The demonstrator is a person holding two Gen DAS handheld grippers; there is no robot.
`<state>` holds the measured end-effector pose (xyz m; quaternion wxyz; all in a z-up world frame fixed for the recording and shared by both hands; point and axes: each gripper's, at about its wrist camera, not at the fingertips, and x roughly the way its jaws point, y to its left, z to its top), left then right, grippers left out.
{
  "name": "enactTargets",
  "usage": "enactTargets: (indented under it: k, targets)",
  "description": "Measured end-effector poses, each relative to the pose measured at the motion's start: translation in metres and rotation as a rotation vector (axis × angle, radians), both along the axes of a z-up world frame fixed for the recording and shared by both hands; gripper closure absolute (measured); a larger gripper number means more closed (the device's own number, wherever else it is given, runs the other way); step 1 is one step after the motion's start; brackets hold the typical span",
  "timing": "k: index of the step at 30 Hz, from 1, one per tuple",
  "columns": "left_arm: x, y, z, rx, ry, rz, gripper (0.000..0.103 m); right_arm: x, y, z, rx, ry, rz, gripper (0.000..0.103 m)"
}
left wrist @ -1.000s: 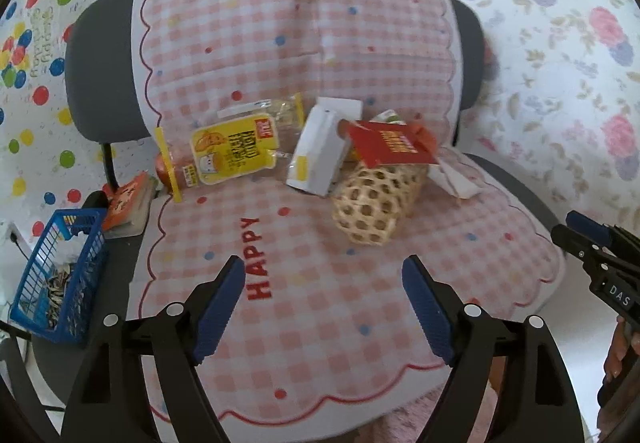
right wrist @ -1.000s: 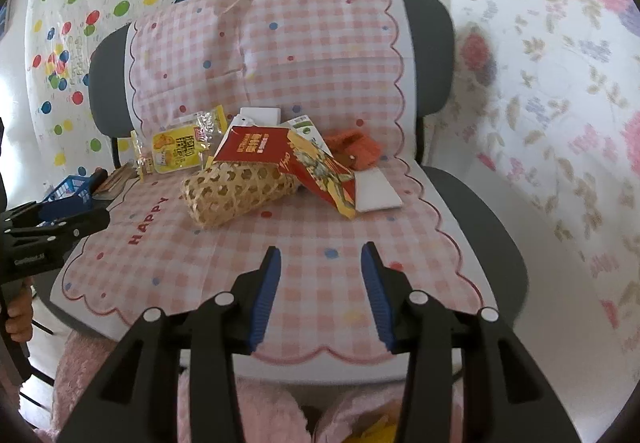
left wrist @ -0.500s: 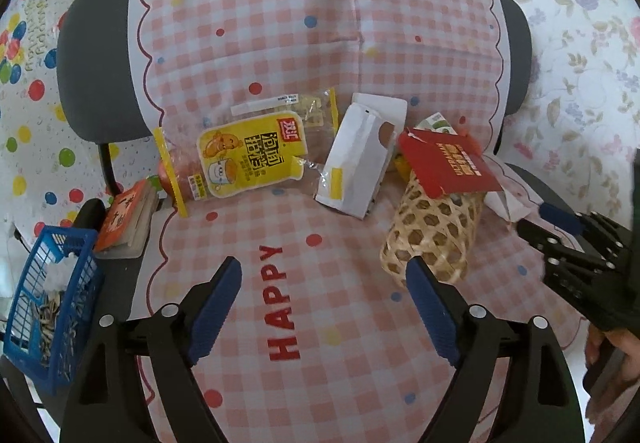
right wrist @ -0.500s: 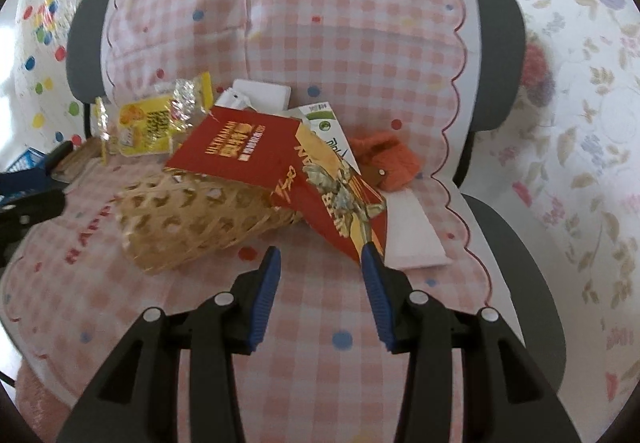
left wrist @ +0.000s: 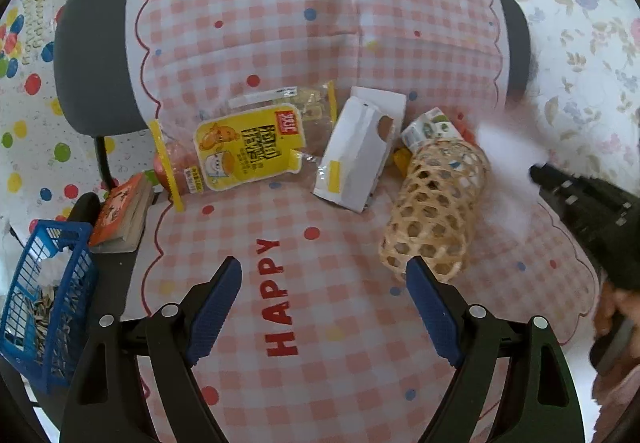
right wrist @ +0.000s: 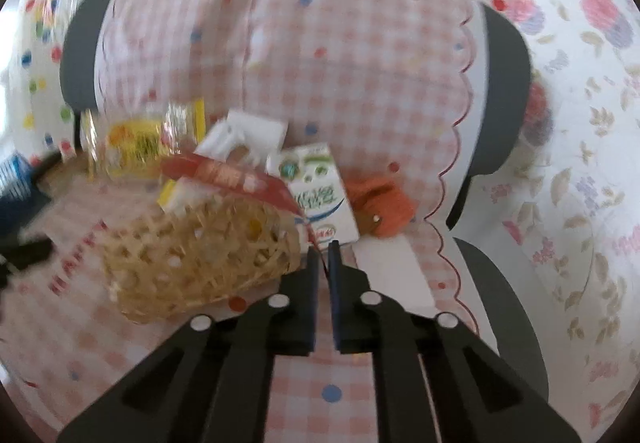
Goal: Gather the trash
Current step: 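Grasp the red paper packet with the right gripper and lift it, then grasp the woven bamboo tube with the left gripper and lift it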
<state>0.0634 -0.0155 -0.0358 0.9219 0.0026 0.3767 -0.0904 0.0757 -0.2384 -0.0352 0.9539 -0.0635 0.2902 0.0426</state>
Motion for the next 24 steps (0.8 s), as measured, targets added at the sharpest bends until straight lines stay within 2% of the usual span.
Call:
enactTargets:
  k: [5, 8, 15, 19, 24]
  targets:
    - [-0.006, -0.014, 0.001, -0.008, -0.015, -0.046, 0.019, -0.022, -0.030, 0.025, 0.174, 0.030, -0.051, 0.101]
    - [-0.007, -0.024, -0.001, -0.007, -0.018, -0.075, 0.019, -0.038, -0.039, 0.026, 0.223, 0.045, -0.082, 0.101]
    - [0.012, -0.053, -0.011, -0.008, -0.001, -0.166, 0.017, -0.067, -0.061, 0.017, 0.285, 0.065, -0.139, 0.101]
    - [0.029, -0.068, -0.023, 0.032, 0.010, -0.181, 0.014, -0.073, -0.075, 0.015, 0.329, 0.062, -0.165, 0.101]
    - [0.043, -0.076, -0.039, 0.037, 0.013, -0.217, 0.014, -0.071, -0.081, 0.013, 0.336, 0.070, -0.169, 0.101]
